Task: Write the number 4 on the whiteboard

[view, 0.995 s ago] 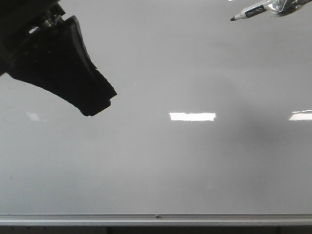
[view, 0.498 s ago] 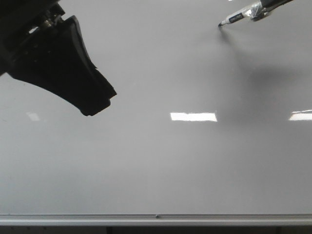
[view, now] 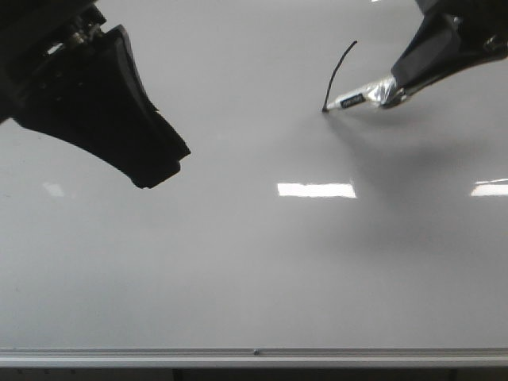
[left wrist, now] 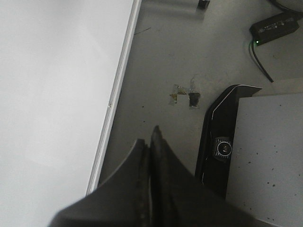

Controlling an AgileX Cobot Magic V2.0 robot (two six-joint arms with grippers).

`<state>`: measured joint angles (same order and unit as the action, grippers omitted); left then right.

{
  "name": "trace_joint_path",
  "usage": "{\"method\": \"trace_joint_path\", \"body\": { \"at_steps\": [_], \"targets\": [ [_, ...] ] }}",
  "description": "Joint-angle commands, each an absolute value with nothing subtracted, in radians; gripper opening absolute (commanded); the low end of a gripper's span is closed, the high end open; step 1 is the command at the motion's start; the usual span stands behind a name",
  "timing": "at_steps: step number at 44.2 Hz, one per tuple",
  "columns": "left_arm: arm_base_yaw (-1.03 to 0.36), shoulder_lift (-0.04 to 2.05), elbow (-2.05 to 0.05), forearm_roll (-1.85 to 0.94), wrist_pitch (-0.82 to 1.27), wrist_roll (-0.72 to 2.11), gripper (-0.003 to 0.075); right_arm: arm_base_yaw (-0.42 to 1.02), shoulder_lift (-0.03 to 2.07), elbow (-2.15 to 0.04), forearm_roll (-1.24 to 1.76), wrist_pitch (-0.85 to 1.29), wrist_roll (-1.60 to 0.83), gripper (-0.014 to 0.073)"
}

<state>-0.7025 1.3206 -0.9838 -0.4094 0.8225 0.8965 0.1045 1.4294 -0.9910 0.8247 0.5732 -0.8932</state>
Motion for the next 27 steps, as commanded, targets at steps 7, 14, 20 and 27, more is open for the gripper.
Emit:
{"method": "trace_joint_path", "body": {
  "at_steps": [7, 14, 20, 27],
  "targets": [
    [-0.708, 1.291, -1.017, -0.444, 0.787, 0.886, -0.0020, 0.112, 1.401, -0.956, 0.842, 0.473, -0.892, -0.0062],
    [-0.708, 1.291, -1.017, -0.444, 0.787, 0.886, -0.0020, 0.051, 1.346, -0.956, 0.842, 0.451, -0.891, -0.0062],
    [-0.708, 1.291, -1.017, -0.444, 0.787, 0.886, -0.0020, -0.074, 1.300, -0.954, 0.835, 0.482, -0.890, -0.0062],
    [-0.708, 1.291, -1.017, -0.444, 0.787, 0.886, -0.0020, -0.183, 1.250, -0.955, 0.836, 0.566, -0.874, -0.0062]
  ]
}}
